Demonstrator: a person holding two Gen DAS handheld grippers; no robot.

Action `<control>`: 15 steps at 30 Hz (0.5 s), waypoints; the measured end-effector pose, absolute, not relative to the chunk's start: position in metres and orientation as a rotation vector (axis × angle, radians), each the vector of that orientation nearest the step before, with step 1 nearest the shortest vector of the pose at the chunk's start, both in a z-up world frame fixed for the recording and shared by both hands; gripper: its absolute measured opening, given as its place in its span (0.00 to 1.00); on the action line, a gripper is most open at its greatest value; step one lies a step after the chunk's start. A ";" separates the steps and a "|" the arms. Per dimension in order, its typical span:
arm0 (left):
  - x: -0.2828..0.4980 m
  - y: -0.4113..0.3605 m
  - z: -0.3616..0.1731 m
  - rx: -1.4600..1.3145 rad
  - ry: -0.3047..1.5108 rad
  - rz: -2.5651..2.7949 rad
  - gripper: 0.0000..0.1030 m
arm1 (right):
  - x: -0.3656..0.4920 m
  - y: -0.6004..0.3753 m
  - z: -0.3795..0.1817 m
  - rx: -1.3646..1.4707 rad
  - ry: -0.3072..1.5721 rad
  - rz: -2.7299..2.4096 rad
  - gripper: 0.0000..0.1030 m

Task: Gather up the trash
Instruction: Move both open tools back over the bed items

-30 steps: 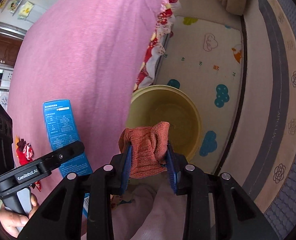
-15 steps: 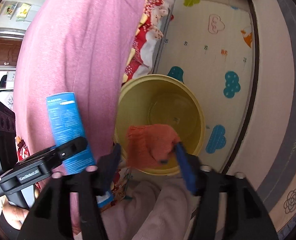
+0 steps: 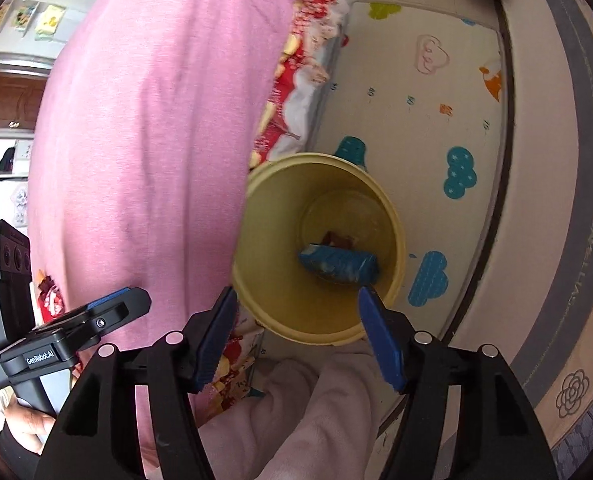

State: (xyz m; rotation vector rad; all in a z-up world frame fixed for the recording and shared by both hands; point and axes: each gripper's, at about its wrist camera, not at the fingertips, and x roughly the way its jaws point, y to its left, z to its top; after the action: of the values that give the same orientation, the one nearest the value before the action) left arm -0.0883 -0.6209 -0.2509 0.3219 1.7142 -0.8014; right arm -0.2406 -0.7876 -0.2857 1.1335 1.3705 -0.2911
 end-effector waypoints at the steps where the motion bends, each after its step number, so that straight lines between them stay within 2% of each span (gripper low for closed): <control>1: -0.085 -0.616 -0.245 0.308 1.709 -0.799 0.86 | -0.234 -0.786 -0.279 1.122 1.366 -0.277 0.60; 7: -0.055 -0.568 -0.198 0.172 1.651 -0.733 0.86 | -0.185 -0.768 -0.234 1.051 1.342 -0.169 0.60; 15: 0.000 -0.449 -0.145 -0.017 1.566 -0.531 0.86 | -0.094 -0.695 -0.173 0.897 1.348 0.073 0.60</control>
State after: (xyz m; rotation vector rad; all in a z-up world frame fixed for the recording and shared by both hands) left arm -0.0003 -0.4491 -0.1453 -0.0169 1.5659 -0.5308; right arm -0.0939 -0.6946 -0.1732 0.8969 1.3482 0.0729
